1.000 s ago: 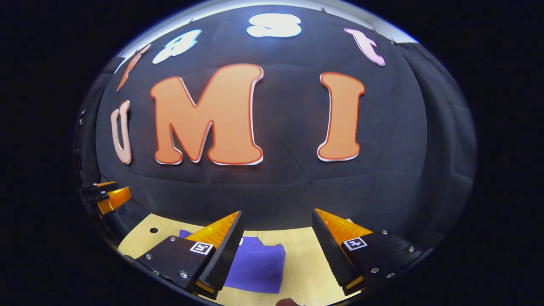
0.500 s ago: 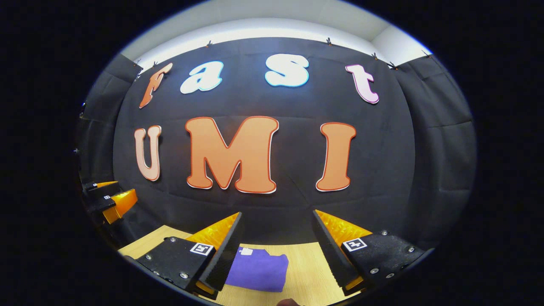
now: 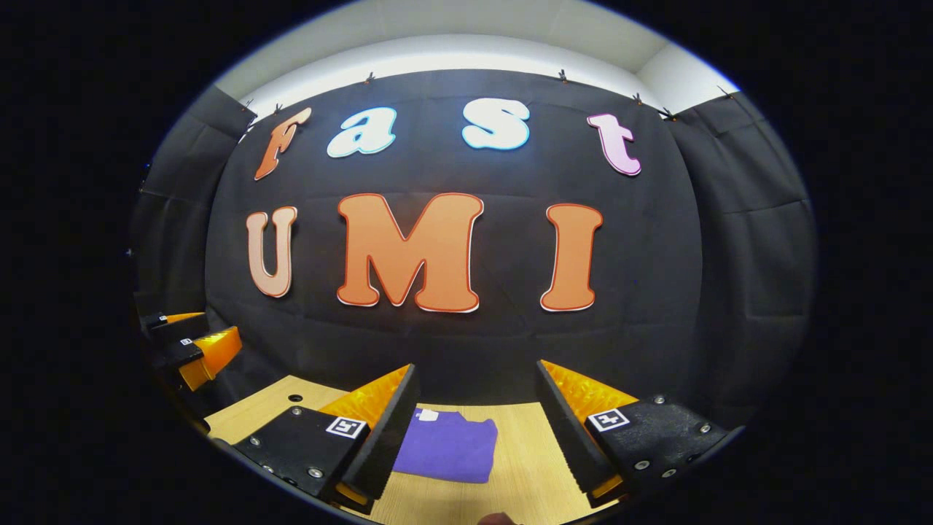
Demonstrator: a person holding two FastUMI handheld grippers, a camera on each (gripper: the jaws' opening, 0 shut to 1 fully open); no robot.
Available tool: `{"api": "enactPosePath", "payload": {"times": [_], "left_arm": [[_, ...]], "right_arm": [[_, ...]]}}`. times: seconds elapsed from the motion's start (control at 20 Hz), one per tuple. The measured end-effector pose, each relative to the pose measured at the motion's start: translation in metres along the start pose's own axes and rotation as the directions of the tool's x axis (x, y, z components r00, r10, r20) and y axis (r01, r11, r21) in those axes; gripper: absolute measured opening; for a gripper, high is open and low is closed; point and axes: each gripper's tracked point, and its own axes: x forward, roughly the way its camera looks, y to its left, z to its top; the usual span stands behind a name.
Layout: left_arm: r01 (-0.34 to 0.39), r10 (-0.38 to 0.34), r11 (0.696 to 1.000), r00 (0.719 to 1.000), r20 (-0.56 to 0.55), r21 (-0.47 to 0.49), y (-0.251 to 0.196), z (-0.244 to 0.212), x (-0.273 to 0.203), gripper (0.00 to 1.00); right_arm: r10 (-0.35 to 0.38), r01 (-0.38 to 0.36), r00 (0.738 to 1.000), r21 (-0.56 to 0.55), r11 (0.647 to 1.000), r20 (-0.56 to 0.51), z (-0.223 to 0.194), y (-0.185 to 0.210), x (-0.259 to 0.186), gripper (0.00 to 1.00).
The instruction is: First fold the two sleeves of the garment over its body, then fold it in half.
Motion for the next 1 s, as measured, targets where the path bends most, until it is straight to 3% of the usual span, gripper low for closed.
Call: {"api": "enactPosePath", "payload": {"times": [0.1, 0.5, 0.7, 1.0], "left_arm": [[0.010, -0.010, 1.000, 1.000, -0.009, -0.006, -0.005, -0.005, -0.003, 1.00], [0.016, -0.016, 1.000, 0.999, -0.035, -0.006, -0.011, -0.024, -0.010, 0.97], [0.030, -0.030, 0.999, 1.000, -0.003, 0.018, -0.018, -0.021, -0.014, 1.00], [0.034, -0.033, 0.999, 0.999, -0.015, 0.017, -0.034, -0.027, -0.016, 0.97]], "right_arm": [[0.007, -0.007, 1.000, -0.016, 1.000, 0.004, -0.004, 0.005, -0.005, 0.95], [0.042, -0.042, 0.999, -0.054, 0.998, -0.001, -0.026, 0.029, -0.016, 0.95], [0.047, -0.047, 0.999, -0.065, 0.997, -0.001, -0.030, 0.025, -0.019, 0.95], [0.047, -0.047, 0.999, -0.046, 0.998, 0.000, -0.038, 0.011, -0.020, 0.95]]}}
